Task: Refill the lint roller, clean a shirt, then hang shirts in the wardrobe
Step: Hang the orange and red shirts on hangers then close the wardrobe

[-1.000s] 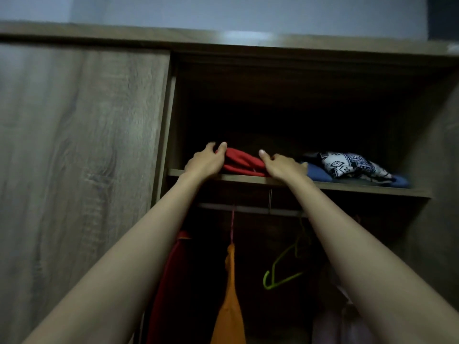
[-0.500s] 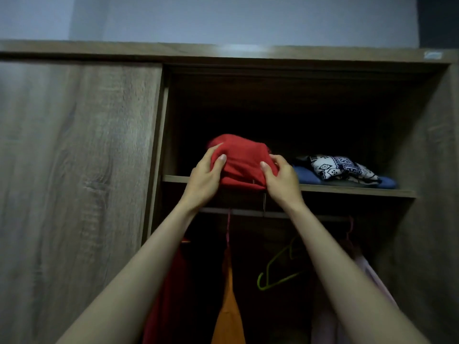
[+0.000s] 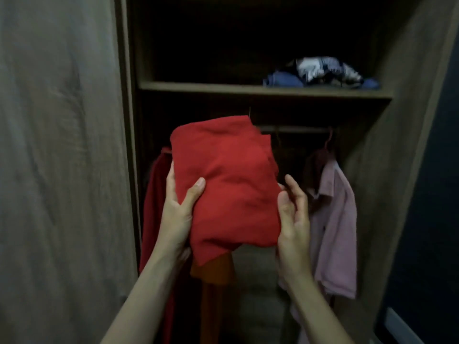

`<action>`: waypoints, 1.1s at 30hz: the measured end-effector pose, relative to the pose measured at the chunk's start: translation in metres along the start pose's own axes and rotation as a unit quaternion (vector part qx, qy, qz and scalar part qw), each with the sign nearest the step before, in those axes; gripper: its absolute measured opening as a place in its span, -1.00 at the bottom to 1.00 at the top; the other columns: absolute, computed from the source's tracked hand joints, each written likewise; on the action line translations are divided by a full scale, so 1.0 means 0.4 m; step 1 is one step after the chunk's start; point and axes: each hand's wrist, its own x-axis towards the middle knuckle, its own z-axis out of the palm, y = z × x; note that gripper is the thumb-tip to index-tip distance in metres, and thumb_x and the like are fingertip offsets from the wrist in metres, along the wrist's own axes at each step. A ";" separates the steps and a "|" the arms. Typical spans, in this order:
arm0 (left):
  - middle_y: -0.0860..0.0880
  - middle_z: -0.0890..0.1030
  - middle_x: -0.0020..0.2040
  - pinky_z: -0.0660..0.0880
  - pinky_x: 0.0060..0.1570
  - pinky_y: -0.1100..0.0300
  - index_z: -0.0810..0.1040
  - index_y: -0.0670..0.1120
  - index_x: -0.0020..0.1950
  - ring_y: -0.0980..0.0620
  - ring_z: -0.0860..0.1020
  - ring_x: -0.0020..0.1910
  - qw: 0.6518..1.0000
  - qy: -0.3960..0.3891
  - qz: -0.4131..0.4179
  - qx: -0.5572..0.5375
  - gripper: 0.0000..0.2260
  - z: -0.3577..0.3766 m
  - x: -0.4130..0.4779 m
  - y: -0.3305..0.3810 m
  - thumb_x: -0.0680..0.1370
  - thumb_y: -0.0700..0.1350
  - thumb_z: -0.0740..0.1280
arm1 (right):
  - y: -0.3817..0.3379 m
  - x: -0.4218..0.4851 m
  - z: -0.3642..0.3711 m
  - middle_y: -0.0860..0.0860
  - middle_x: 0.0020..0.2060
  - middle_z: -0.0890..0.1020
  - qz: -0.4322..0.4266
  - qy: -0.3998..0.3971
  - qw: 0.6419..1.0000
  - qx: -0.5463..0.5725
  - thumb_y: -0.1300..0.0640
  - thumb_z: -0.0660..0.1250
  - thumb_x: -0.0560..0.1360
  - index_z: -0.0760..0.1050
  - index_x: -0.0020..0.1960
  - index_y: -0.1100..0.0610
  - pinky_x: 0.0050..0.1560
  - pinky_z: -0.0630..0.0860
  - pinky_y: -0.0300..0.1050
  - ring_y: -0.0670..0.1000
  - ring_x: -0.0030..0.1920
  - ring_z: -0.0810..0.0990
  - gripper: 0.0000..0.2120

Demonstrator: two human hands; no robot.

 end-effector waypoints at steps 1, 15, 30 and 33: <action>0.07 0.54 0.32 0.45 0.29 0.09 0.33 0.14 0.46 0.07 0.54 0.27 1.000 0.009 -0.023 -0.009 -0.40 -0.009 -0.031 -0.024 0.45 -0.07 0.40 | 0.017 -0.023 -0.018 -0.09 0.23 0.55 0.074 0.013 0.997 0.025 -0.14 0.29 0.46 0.40 0.31 -0.13 0.27 0.45 -0.08 -0.11 0.24 0.53 -0.57; 0.05 0.28 0.50 0.28 0.19 0.31 0.15 0.04 0.56 0.21 0.34 0.30 0.893 -0.154 -0.344 0.247 -0.34 -0.051 -0.243 -0.222 0.52 0.21 0.25 | 0.170 -0.170 -0.150 0.02 -0.46 0.66 0.441 0.125 0.877 0.147 0.25 0.30 0.51 0.60 -0.22 0.17 -0.46 0.53 -0.30 -0.07 -0.47 0.63 -0.84; 0.10 0.70 -0.05 0.52 0.18 0.00 0.64 0.12 0.01 0.09 0.64 0.03 0.914 -0.115 -0.225 0.319 -0.90 -0.103 -0.245 -0.346 0.55 -0.05 0.36 | 0.248 -0.166 -0.189 0.00 -0.28 0.69 0.444 0.144 0.884 0.032 -0.16 0.26 0.53 0.56 0.02 0.11 -0.40 0.58 -0.21 -0.01 -0.30 0.68 -0.66; 0.08 0.69 0.00 0.49 0.23 -0.02 0.63 0.12 0.07 0.07 0.63 0.07 0.918 -0.087 -0.238 0.306 -0.87 -0.097 -0.240 -0.361 0.54 0.01 0.36 | 0.254 -0.165 -0.208 0.04 -0.24 0.63 0.430 0.116 0.895 -0.034 -0.21 0.20 0.54 0.53 0.07 0.11 -0.43 0.52 -0.22 -0.04 -0.36 0.63 -0.61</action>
